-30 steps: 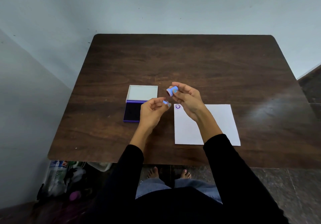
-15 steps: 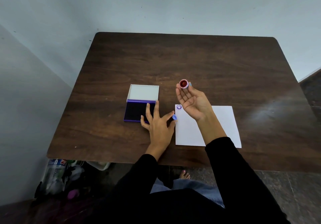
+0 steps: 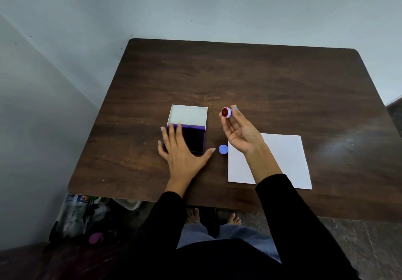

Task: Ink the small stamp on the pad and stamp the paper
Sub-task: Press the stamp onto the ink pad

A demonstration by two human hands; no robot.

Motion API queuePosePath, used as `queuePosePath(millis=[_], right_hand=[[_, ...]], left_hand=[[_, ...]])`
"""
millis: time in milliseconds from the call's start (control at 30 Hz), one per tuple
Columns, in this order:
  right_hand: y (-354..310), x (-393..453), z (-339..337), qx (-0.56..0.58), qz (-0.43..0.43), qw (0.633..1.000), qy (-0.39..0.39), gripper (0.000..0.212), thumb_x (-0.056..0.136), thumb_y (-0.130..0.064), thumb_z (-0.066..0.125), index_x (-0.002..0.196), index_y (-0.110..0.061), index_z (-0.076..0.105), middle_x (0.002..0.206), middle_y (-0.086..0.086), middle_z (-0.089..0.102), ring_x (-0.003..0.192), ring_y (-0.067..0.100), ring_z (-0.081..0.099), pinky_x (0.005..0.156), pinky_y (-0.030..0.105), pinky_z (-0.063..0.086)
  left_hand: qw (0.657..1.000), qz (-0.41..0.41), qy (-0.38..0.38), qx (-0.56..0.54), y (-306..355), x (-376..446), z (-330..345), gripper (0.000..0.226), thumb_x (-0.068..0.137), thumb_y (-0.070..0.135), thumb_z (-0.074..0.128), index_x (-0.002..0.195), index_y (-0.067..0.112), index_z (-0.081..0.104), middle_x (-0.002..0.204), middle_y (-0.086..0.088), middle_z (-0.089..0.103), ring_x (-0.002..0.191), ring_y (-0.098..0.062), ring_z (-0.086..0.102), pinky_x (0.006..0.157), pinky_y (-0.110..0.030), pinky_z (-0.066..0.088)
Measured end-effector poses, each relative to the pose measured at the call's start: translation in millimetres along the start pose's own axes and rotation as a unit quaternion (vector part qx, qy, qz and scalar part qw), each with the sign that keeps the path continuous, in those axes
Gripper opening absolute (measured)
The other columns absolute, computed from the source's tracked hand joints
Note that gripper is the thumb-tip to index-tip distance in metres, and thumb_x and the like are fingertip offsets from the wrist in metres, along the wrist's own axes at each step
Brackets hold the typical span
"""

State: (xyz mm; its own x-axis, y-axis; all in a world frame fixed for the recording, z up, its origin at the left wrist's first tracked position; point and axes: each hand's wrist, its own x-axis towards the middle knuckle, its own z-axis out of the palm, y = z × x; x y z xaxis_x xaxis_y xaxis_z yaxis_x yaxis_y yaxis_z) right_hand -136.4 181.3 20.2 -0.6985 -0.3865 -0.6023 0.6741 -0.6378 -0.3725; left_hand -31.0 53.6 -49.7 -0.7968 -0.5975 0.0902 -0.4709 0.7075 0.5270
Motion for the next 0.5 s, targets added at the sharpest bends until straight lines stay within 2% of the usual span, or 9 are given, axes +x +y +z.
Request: queuePosePath(millis=[67,133,200,300,400,500], right_hand=[[2,2,1,-0.006,0.002,1.0,0.005,0.01,0.086,-0.009,0.063,0.092,-0.003,0.069,0.082,0.014,0.076,0.085,0.024,0.072,0.066,0.029,0.062],[8,5,3,-0.013,0.008,1.0,0.003,0.012,0.088,-0.006,0.061,0.097,-0.001,0.066,0.083,0.015,0.076,0.085,0.024,0.072,0.072,0.03,0.062],[16,8,6,-0.018,0.02,1.0,0.002,0.015,0.089,-0.002,0.058,0.102,0.0,0.064,0.09,0.016,0.075,0.084,0.023,0.073,0.072,0.031,0.061],[26,12,11,-0.047,0.02,0.998,0.023,0.019,0.09,-0.001,0.055,0.107,-0.003,0.062,0.106,0.017,0.068,0.095,0.024,0.068,0.07,0.029,0.06],[38,17,16,-0.165,-0.039,0.984,0.055,0.019,0.088,-0.003,0.059,0.106,-0.006,0.063,0.109,0.014,0.067,0.098,0.022,0.067,0.069,0.028,0.059],[54,22,17,-0.321,-0.134,0.935,0.07,0.032,0.085,-0.004,0.065,0.117,-0.003,0.061,0.103,0.01,0.068,0.091,0.015,0.067,0.073,0.023,0.059]], left_hand=[[1.0,-0.023,-0.005,0.015,-11,4,-4,0.126,0.054,0.079,0.061,0.148,0.013,0.01,0.159,-0.009,0.014,0.148,-0.025,0.001,0.116,-0.05,0.001],[0.999,-0.038,-0.021,0.012,-22,3,-7,0.128,0.053,0.08,0.06,0.148,0.012,0.007,0.159,-0.01,0.015,0.148,-0.025,0.003,0.117,-0.046,-0.001],[0.999,-0.037,-0.034,0.003,-28,0,-7,0.128,0.054,0.079,0.061,0.148,0.011,0.006,0.158,-0.01,0.016,0.148,-0.024,0.007,0.118,-0.043,-0.001],[0.999,-0.039,-0.034,-0.016,-29,-2,-6,0.126,0.057,0.074,0.064,0.148,0.012,0.005,0.158,-0.01,0.017,0.147,-0.022,0.009,0.118,-0.04,0.002],[0.999,-0.039,-0.027,-0.025,-29,-4,-7,0.125,0.057,0.073,0.065,0.148,0.011,0.007,0.158,-0.01,0.018,0.147,-0.021,0.011,0.118,-0.04,0.003],[0.999,-0.038,-0.017,-0.024,-29,-6,-7,0.128,0.054,0.078,0.061,0.148,0.008,0.009,0.157,-0.01,0.021,0.147,-0.021,0.014,0.118,-0.04,0.005]])
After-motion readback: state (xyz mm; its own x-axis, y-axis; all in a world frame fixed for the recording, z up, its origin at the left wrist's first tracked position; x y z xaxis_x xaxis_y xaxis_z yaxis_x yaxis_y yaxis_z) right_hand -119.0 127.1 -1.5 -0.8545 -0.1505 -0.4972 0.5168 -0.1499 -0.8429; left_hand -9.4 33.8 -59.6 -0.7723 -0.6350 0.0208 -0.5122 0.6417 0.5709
